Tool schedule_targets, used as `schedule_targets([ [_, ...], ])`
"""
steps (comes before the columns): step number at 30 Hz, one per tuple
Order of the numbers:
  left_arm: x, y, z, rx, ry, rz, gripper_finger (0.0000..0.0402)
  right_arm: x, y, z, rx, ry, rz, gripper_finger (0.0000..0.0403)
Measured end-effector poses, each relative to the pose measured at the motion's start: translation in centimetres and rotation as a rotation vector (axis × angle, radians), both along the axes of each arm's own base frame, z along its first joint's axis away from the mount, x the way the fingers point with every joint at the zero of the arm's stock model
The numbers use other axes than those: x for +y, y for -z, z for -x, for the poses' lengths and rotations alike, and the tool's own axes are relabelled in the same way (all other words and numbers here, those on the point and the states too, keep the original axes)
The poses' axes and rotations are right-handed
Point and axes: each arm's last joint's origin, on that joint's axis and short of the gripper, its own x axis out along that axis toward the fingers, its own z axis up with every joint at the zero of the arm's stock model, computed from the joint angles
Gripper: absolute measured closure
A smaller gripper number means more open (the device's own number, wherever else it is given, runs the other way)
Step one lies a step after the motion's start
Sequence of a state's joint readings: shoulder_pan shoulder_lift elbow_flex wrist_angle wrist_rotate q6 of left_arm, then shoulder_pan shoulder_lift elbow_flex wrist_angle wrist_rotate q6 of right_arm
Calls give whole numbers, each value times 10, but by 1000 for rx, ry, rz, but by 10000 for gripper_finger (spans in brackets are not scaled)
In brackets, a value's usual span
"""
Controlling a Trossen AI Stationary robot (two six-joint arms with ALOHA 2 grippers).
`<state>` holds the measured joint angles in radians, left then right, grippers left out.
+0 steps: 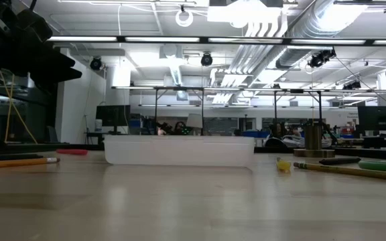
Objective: Pick & place school supplies into a supply box
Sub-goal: Put the blue pen into the orange supply box
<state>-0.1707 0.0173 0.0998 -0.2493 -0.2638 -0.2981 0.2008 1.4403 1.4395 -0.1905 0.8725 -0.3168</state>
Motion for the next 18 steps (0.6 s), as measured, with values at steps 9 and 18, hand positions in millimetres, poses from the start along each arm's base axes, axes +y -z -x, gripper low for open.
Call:
schedule_targets([
  [9,0,0,0,-1,0,0,202,2,1,-1,10,10,11,370],
  [18,0,0,0,-3,4,1,202,7,15,-16,42,-28,16,369],
])
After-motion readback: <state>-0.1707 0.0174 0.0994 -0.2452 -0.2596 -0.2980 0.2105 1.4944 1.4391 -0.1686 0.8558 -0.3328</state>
